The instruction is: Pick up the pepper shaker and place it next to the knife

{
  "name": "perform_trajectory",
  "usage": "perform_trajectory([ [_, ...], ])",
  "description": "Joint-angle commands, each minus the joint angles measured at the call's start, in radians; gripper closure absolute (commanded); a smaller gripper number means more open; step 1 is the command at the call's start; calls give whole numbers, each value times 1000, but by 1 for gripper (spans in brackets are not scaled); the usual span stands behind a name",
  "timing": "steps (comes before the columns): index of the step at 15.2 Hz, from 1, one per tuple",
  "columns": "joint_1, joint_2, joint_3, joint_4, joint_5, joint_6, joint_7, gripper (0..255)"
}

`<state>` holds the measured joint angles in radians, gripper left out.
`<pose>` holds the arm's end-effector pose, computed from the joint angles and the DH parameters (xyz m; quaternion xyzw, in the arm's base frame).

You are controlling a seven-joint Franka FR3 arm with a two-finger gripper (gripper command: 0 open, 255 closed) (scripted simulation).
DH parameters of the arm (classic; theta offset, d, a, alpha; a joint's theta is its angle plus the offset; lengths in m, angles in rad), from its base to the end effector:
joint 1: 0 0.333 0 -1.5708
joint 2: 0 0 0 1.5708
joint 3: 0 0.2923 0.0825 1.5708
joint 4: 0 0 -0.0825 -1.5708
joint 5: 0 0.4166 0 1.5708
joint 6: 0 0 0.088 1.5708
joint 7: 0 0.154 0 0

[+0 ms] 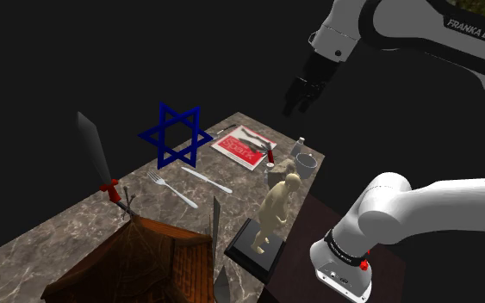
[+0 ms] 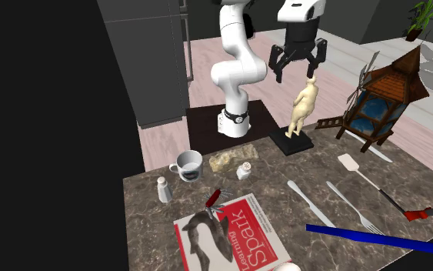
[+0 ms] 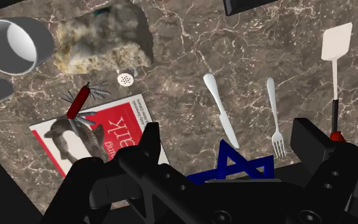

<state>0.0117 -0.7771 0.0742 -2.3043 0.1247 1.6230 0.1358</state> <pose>0.3663 0.0539 0.5543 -0.9976 0.0346 -0.0432 0.0409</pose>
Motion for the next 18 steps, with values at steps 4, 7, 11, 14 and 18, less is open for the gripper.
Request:
perform_trajectory([
  [4,-16,-10,-59,-59,-34,40,-76,0],
  [7,-34,-7,-120,-108,-70,84,-153,0],
  [11,-61,17,-203,-156,-119,148,-255,0],
  [14,-81,52,-268,-178,-153,200,-331,0],
  [18,-103,120,-355,-189,-192,274,-435,0],
])
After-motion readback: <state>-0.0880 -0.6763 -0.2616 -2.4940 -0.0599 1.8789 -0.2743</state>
